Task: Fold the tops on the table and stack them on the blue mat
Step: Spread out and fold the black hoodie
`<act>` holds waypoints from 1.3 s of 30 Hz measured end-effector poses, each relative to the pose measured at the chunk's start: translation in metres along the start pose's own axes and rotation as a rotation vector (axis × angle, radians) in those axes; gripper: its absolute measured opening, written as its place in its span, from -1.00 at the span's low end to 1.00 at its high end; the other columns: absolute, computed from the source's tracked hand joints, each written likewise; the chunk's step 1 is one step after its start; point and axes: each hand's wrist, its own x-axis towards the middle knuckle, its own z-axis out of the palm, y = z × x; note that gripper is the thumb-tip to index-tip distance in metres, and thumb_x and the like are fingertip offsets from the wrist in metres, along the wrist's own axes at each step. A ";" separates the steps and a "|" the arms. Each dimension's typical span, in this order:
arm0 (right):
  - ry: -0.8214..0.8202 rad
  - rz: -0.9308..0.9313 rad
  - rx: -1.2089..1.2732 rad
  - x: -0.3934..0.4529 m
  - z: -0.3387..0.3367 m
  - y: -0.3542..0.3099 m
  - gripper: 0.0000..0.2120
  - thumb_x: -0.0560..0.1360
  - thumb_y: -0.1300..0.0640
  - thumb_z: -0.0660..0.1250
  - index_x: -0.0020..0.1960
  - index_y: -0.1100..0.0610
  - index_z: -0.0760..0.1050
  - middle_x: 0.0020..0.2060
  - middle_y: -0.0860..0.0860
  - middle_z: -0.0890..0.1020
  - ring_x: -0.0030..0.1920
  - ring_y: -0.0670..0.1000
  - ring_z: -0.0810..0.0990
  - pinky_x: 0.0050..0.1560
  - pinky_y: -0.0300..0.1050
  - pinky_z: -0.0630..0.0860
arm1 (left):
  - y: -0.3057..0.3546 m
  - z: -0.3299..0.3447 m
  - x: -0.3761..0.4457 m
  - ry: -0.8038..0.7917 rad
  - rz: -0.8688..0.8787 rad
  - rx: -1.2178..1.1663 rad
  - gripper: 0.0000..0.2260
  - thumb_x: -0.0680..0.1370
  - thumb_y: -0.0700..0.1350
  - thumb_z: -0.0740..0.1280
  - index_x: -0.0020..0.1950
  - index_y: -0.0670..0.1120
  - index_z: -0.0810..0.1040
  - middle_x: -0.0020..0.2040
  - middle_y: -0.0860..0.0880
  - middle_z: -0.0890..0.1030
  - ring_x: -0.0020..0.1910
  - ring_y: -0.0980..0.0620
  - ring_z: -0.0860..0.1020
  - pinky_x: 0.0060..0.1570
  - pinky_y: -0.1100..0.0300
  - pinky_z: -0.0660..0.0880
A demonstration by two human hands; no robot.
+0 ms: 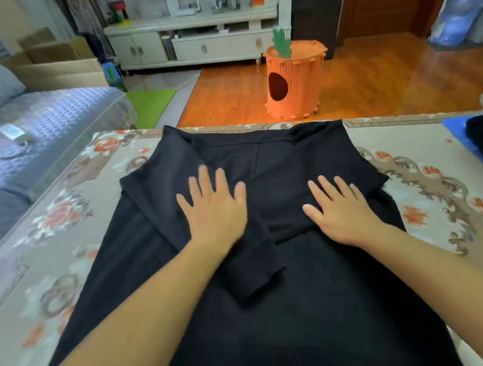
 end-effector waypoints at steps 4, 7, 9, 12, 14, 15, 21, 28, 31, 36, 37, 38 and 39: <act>-0.060 0.054 0.020 0.003 -0.007 -0.006 -0.36 0.65 -0.29 -0.17 0.64 -0.07 -0.16 0.63 -0.04 -0.14 0.61 0.15 -0.17 0.57 0.17 -0.14 | -0.008 0.003 -0.097 -0.225 0.105 0.007 -0.25 0.56 0.37 -0.26 0.67 0.03 0.03 0.67 -0.11 -0.08 0.64 -0.13 -0.15 0.57 -0.12 -0.17; 0.095 0.068 0.061 -0.013 -0.020 -0.031 -0.43 0.66 -0.19 -0.04 0.57 0.08 0.20 0.57 0.09 0.20 0.54 0.23 0.13 0.48 0.16 0.15 | -0.021 -0.017 -0.114 -0.279 0.101 -0.586 -0.54 0.69 0.17 0.12 0.56 0.08 0.36 0.62 0.06 0.21 0.61 0.11 0.06 0.52 0.23 -0.03; 0.289 0.040 0.321 -0.034 -0.024 -0.055 -0.59 0.60 -0.16 0.11 0.26 0.06 0.50 0.25 0.10 0.54 0.30 0.20 0.44 0.20 0.05 0.40 | -0.040 -0.036 -0.117 0.062 -0.066 -0.746 -0.74 0.63 -0.10 0.30 0.32 0.07 0.57 0.39 0.10 0.48 0.42 0.11 0.40 0.36 0.28 0.26; -0.035 0.113 0.774 -0.061 -0.019 -0.089 -0.51 0.43 -0.23 0.31 0.29 -0.04 0.42 0.05 0.02 0.64 0.05 0.12 0.65 -0.01 -0.03 0.58 | -0.082 -0.040 -0.102 0.103 -0.409 -0.666 -0.72 0.49 -0.22 0.28 0.17 0.00 0.47 0.16 -0.05 0.55 0.05 -0.04 0.57 0.05 0.10 0.51; -0.165 0.065 0.789 -0.068 -0.012 -0.102 -0.44 0.41 -0.09 0.38 0.37 -0.01 0.39 0.03 0.05 0.65 -0.06 0.08 0.67 -0.04 -0.02 0.62 | -0.094 -0.040 -0.088 -0.147 -0.594 -0.885 -0.69 0.50 -0.27 0.28 0.24 -0.19 0.46 0.16 -0.22 0.56 -0.13 -0.15 0.67 -0.20 0.02 0.65; -0.104 0.077 0.840 -0.066 -0.015 -0.106 -0.48 0.44 0.03 0.39 0.39 0.06 0.43 0.00 0.07 0.65 -0.10 0.07 0.64 -0.06 -0.03 0.62 | -0.094 -0.041 -0.082 -0.232 -0.646 -0.982 -0.74 0.52 -0.33 0.27 0.22 -0.29 0.47 0.15 -0.29 0.56 -0.20 -0.17 0.70 -0.28 0.03 0.67; 0.107 0.100 1.541 -0.051 -0.108 -0.107 -0.75 0.62 0.27 0.21 0.23 0.08 0.55 0.00 0.07 0.63 -0.08 0.00 0.63 -0.26 -0.05 0.66 | -0.071 -0.046 -0.062 -0.279 -0.659 -0.964 -0.79 0.60 -0.17 0.29 0.14 -0.30 0.52 0.00 -0.22 0.64 -0.41 -0.09 0.65 -0.50 0.17 0.57; 0.235 0.148 1.231 -0.052 -0.084 -0.094 -0.74 0.60 0.21 0.25 0.25 0.01 0.51 0.11 0.03 0.60 0.02 0.04 0.61 -0.19 -0.03 0.68 | -0.059 -0.045 -0.061 -0.340 -0.734 -0.997 -0.85 0.63 -0.10 0.29 -0.11 -0.10 0.42 -0.39 -0.04 0.41 -0.57 0.07 0.37 -0.46 0.31 0.27; -0.069 0.327 0.948 -0.061 -0.039 -0.074 -0.60 0.56 0.17 0.28 0.40 0.03 0.40 0.04 0.10 0.58 -0.12 0.11 0.67 -0.24 0.01 0.69 | -0.066 -0.051 -0.069 -0.422 -0.806 -1.144 -0.80 0.62 -0.12 0.26 -0.21 -0.06 0.38 -0.50 0.04 0.35 -0.60 0.11 0.33 -0.53 0.32 0.24; 0.196 0.174 0.486 -0.048 -0.054 -0.065 -0.53 0.55 0.01 0.27 0.45 0.03 0.34 0.26 0.09 0.49 0.17 0.19 0.57 0.09 0.01 0.49 | -0.083 -0.054 -0.077 -0.190 -0.518 -0.633 -0.82 0.56 -0.09 0.27 -0.22 -0.11 0.46 -0.36 -0.06 0.54 -0.40 -0.07 0.54 -0.34 0.08 0.56; 0.286 0.134 0.448 -0.041 -0.061 -0.063 -0.54 0.56 0.00 0.25 0.44 0.03 0.35 0.30 0.09 0.45 0.21 0.20 0.53 0.11 0.04 0.46 | -0.088 -0.057 -0.083 -0.093 -0.413 -0.457 -0.79 0.58 -0.02 0.25 -0.20 -0.10 0.46 -0.27 -0.06 0.58 -0.28 -0.10 0.58 -0.24 0.02 0.55; 0.337 0.112 0.420 -0.030 -0.066 -0.060 -0.55 0.58 0.00 0.23 0.45 0.04 0.35 0.33 0.10 0.42 0.26 0.20 0.49 0.15 0.06 0.45 | -0.096 -0.057 -0.091 -0.007 -0.324 -0.300 -0.78 0.59 0.05 0.23 -0.14 -0.07 0.47 -0.16 -0.05 0.60 -0.14 -0.11 0.58 -0.17 0.01 0.51; 0.334 0.114 0.382 -0.017 -0.069 -0.055 -0.54 0.59 0.00 0.22 0.47 0.05 0.34 0.38 0.11 0.39 0.33 0.20 0.43 0.21 0.09 0.43 | -0.106 -0.055 -0.099 0.054 -0.269 -0.156 -0.78 0.61 0.10 0.21 -0.01 -0.03 0.50 0.00 -0.05 0.58 0.02 -0.14 0.55 -0.06 -0.02 0.48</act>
